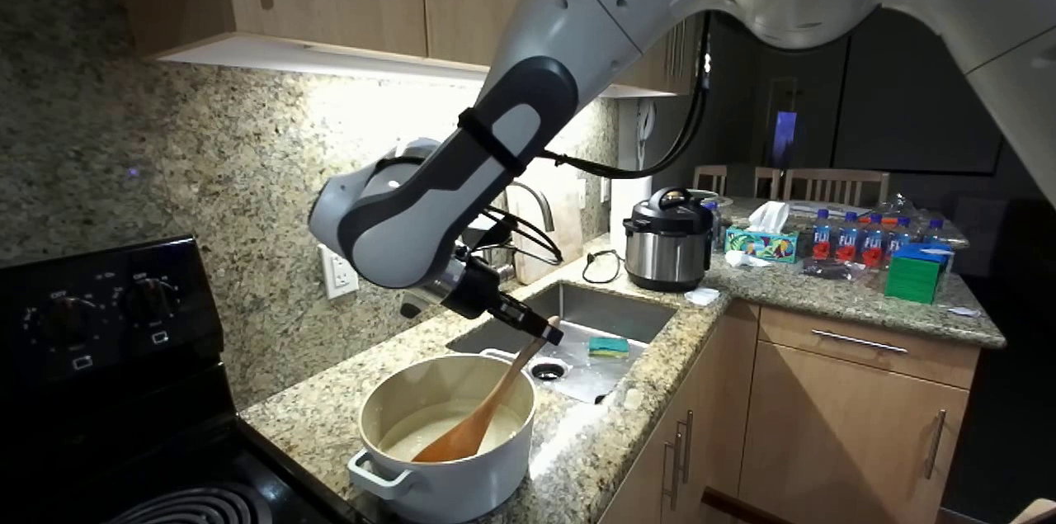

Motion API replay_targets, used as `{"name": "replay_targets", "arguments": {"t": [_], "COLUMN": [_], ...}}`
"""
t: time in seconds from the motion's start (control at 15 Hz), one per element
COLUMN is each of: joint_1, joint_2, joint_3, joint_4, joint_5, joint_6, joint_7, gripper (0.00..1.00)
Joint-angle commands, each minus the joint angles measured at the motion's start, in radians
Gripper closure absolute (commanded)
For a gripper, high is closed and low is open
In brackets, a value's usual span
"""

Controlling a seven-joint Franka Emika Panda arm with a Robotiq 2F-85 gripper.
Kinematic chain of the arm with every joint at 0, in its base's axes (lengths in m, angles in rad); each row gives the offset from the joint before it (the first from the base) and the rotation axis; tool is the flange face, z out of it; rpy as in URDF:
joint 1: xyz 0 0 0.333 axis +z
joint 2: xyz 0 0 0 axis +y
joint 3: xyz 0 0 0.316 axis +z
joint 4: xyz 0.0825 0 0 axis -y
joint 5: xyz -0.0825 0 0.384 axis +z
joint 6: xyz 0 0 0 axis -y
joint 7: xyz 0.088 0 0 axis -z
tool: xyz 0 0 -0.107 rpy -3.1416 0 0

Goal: Use the wooden spoon to stir the water in the pot.

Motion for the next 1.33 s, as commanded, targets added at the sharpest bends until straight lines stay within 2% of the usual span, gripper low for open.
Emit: {"name": "replay_targets", "arguments": {"t": [0.0, 0.4, 0.67, 0.93, 1.27], "joint_1": [-0.025, -0.034, -0.003, 0.033, 0.047], "joint_2": [-0.054, -0.031, 0.035, 0.105, 0.103], "joint_3": [-0.007, -0.031, -0.031, -0.021, 0.008], "joint_4": [-0.029, 0.048, 0.104, 0.144, 0.092], "joint_5": [0.002, -0.006, -0.038, -0.075, -0.128], "joint_6": [-0.051, -0.140, -0.142, -0.141, -0.114], "joint_7": [0.034, 0.091, 0.151, 0.152, 0.094], "gripper": [0.91, 0.91, 0.91, 0.91, 0.91]}}
